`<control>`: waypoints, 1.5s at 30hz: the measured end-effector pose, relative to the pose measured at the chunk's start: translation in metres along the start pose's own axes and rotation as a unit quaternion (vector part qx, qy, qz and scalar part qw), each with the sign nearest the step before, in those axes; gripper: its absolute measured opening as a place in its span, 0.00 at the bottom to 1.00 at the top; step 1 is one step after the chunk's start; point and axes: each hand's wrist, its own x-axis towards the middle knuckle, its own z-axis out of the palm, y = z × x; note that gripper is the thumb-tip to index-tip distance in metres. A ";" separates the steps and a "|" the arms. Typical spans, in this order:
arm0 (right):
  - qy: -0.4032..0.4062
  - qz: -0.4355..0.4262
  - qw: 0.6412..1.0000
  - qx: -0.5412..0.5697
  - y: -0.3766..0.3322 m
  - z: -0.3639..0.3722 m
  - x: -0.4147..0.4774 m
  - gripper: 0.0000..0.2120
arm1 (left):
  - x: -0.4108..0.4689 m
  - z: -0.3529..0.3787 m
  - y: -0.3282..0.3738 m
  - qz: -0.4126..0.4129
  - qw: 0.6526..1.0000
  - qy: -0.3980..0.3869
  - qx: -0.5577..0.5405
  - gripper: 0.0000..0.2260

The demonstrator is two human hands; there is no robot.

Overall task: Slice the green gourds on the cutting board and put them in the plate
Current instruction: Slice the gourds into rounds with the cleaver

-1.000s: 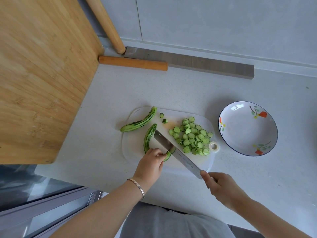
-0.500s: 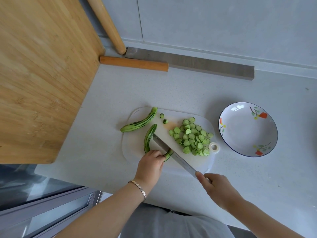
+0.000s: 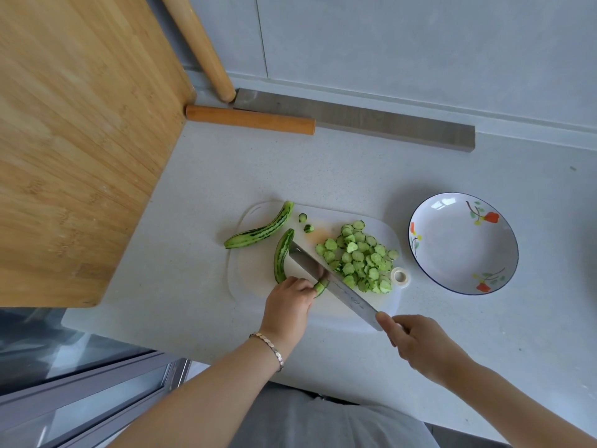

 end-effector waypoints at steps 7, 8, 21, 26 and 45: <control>0.011 -0.019 0.999 -0.048 0.000 0.005 0.004 0.25 | -0.001 0.000 -0.002 0.004 1.000 -0.009 -0.007 0.13; 0.013 -0.019 0.999 -0.049 0.001 0.007 0.006 0.26 | -0.001 0.000 -0.002 0.006 1.000 -0.009 -0.009 0.13; 0.005 0.002 1.000 0.017 0.011 0.007 0.002 0.24 | -0.007 -0.005 -0.013 0.008 1.000 -0.004 -0.001 0.12; 0.003 -0.003 1.000 -0.010 0.010 0.008 0.000 0.24 | -0.006 -0.005 -0.013 0.008 1.000 -0.008 0.001 0.12; 0.018 -0.030 0.999 -0.042 0.009 0.014 0.002 0.26 | -0.005 -0.006 -0.010 0.000 1.000 -0.010 0.012 0.13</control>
